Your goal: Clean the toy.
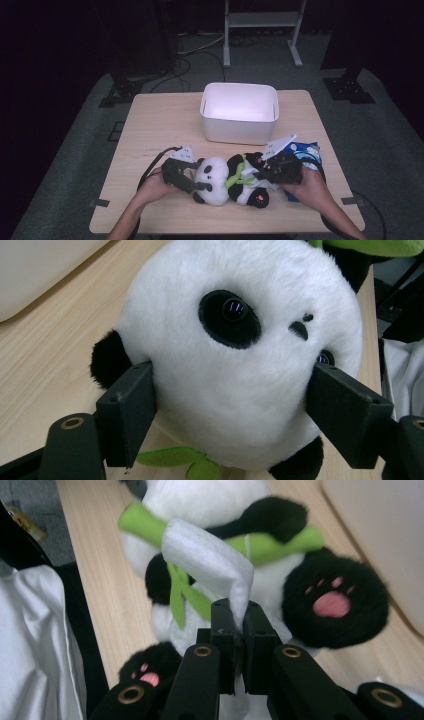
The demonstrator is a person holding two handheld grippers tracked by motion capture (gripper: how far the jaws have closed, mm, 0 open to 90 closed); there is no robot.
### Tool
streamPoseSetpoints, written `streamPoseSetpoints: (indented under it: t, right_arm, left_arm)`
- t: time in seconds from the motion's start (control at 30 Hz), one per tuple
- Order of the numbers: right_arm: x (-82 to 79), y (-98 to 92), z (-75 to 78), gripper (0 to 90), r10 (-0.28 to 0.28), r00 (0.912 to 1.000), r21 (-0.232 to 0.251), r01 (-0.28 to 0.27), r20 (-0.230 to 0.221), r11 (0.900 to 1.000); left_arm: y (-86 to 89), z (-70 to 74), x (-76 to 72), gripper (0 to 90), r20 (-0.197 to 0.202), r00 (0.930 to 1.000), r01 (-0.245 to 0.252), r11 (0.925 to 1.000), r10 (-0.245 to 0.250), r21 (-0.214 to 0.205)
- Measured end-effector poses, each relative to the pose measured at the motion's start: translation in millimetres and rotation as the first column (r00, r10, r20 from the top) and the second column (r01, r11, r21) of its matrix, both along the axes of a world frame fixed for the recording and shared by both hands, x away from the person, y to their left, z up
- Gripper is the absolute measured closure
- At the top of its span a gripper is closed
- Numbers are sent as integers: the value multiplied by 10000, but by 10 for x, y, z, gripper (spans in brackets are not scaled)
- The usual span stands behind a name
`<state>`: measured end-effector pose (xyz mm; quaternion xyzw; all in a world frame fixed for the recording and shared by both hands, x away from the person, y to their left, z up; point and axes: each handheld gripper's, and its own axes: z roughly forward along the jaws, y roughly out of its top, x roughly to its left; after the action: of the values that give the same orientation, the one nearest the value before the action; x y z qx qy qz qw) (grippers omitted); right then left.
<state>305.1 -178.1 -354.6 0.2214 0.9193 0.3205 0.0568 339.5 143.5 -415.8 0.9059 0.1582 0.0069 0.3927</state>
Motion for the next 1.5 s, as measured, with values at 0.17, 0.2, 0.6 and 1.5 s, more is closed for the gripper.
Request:
streamPoseSetpoints:
  t: [0.17, 0.2, 0.6, 1.5]
  right_arm:
    - [202, 91, 30, 859, -99, 9999, -174, 101, 134, 9998]
    - [229, 113, 37, 860, -109, 9999, -185, 111, 135, 9998]
    - [541, 382, 130, 859, -2, 9993, -323, 15, 385, 9995]
    - [313, 217, -58, 813, 694, 9965, -417, -675, 471, 9968]
  left_arm:
    - [-5, -16, 18, 220, -16, 9999, -106, 9999, 106, -61]
    - [0, -20, 27, 221, -43, 9999, -126, 9999, 126, -49]
    - [1, -19, 38, 223, -60, 9999, -107, 9999, 107, 1]
    - [-21, -14, 37, 214, -104, 9999, -102, 9999, 103, 40]
